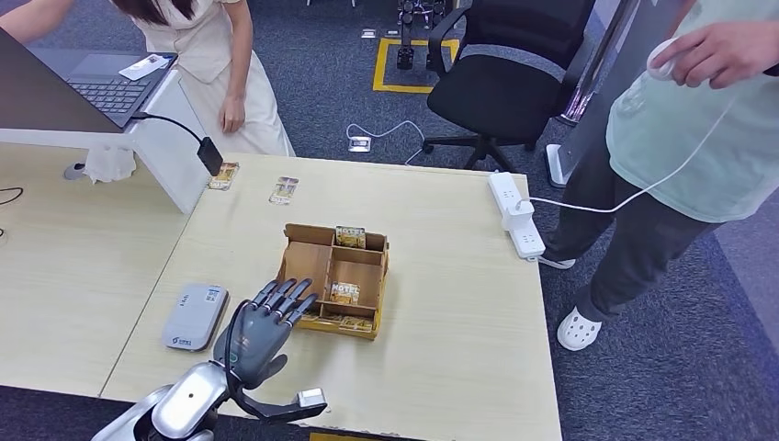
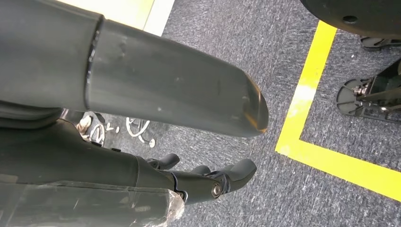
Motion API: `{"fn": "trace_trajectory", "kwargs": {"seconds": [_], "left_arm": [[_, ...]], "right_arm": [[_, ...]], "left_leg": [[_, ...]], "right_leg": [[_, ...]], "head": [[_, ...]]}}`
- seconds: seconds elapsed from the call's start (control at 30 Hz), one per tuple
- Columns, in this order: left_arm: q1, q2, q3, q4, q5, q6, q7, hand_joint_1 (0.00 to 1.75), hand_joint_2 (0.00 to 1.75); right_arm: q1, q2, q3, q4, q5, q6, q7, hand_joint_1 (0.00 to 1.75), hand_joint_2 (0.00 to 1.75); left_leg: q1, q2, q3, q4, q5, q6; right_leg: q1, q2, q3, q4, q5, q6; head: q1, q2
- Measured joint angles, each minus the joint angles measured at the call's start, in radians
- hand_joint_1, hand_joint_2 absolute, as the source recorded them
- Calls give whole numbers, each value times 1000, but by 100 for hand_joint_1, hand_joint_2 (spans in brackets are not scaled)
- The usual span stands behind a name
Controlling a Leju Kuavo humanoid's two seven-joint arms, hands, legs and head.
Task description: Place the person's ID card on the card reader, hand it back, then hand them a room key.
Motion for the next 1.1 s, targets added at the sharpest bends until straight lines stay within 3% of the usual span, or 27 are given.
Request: {"fn": "trace_trajectory", "kwargs": {"seconds": [1.1], "left_arm": [[-9, -28, 0, 64, -25, -14, 26, 0, 175]], "right_arm": [[1, 0, 30, -24, -53, 15, 28, 0, 0]], "left_leg": [[0, 0, 0, 0, 0, 0]], "right_leg": [[0, 0, 0, 0, 0, 0]], "head": [[0, 0]]}}
